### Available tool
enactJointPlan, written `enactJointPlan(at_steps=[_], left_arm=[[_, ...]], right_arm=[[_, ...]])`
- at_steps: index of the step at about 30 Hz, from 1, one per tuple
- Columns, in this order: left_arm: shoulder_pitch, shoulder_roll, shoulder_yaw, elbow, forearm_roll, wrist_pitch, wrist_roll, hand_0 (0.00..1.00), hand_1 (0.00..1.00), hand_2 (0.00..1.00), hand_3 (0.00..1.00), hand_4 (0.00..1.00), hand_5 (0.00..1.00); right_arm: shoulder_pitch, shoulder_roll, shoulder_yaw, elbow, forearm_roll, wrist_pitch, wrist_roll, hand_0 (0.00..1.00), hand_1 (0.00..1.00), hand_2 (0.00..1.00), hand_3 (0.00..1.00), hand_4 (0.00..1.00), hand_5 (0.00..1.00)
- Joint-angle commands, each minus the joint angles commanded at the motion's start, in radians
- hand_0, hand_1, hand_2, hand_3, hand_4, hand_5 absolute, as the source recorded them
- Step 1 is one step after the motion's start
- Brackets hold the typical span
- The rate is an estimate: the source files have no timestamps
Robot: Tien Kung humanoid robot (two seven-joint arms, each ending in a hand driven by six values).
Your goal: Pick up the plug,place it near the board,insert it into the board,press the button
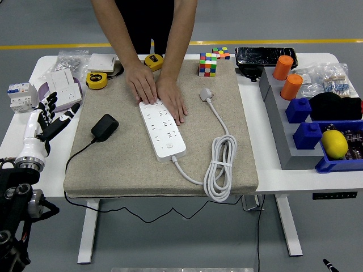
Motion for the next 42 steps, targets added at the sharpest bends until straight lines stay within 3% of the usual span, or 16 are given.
enactJointPlan(at_steps=[8, 15, 21, 27, 35, 36, 41, 42], left_arm=[[-0.047, 0.018, 0.106, 0.025, 0.076, 0.005, 0.022, 0.998, 0.998, 0.998, 0.962, 0.998, 0.22], [-0.11, 0.035, 0.224, 0.08, 0.115, 0.016, 0.033, 0.998, 0.998, 0.998, 0.957, 0.998, 0.227], [-0.166, 0.036, 0.292, 0.159, 0.177, 0.04, 0.032, 0.998, 0.998, 0.998, 0.955, 0.998, 0.207], [-0.214, 0.03, 0.321, 0.236, 0.301, 0.071, 0.035, 0.998, 0.998, 0.998, 0.954, 0.998, 0.201], [-0.226, 0.016, 0.305, 0.298, 0.391, 0.099, 0.035, 0.998, 0.998, 0.998, 0.95, 0.998, 0.2], [-0.227, 0.015, 0.303, 0.307, 0.396, 0.105, 0.033, 0.998, 0.98, 0.931, 0.91, 0.998, 0.201], [-0.24, 0.004, 0.282, 0.361, 0.441, 0.136, 0.01, 0.998, 0.98, 0.931, 0.91, 0.998, 0.201], [-0.245, 0.002, 0.278, 0.374, 0.457, 0.14, 0.009, 0.888, 0.87, 0.817, 0.843, 0.998, 0.2]], right_arm=[[0.002, -0.001, 0.0, 0.0, -0.002, 0.0, -0.002, 0.82, 0.741, 0.739, 0.77, 0.998, 0.964], [0.002, -0.003, -0.002, 0.0, -0.01, 0.003, -0.004, 0.821, 0.74, 0.739, 0.77, 0.998, 0.959], [0.002, -0.004, -0.004, 0.0, -0.014, 0.005, -0.007, 0.82, 0.74, 0.739, 0.77, 0.998, 0.955], [0.004, -0.006, -0.007, 0.0, -0.016, 0.006, -0.007, 0.821, 0.74, 0.739, 0.77, 0.998, 0.951], [0.001, -0.006, -0.004, 0.0, -0.017, 0.006, -0.008, 0.821, 0.741, 0.74, 0.77, 0.998, 0.946], [0.0, -0.006, -0.003, 0.0, -0.018, 0.007, -0.008, 0.821, 0.74, 0.739, 0.77, 0.998, 0.944], [0.001, -0.005, -0.004, 0.0, -0.014, 0.007, -0.007, 0.821, 0.74, 0.739, 0.77, 0.998, 0.944], [0.003, -0.006, -0.005, 0.0, -0.013, 0.007, -0.006, 0.821, 0.74, 0.739, 0.77, 0.998, 0.944]])
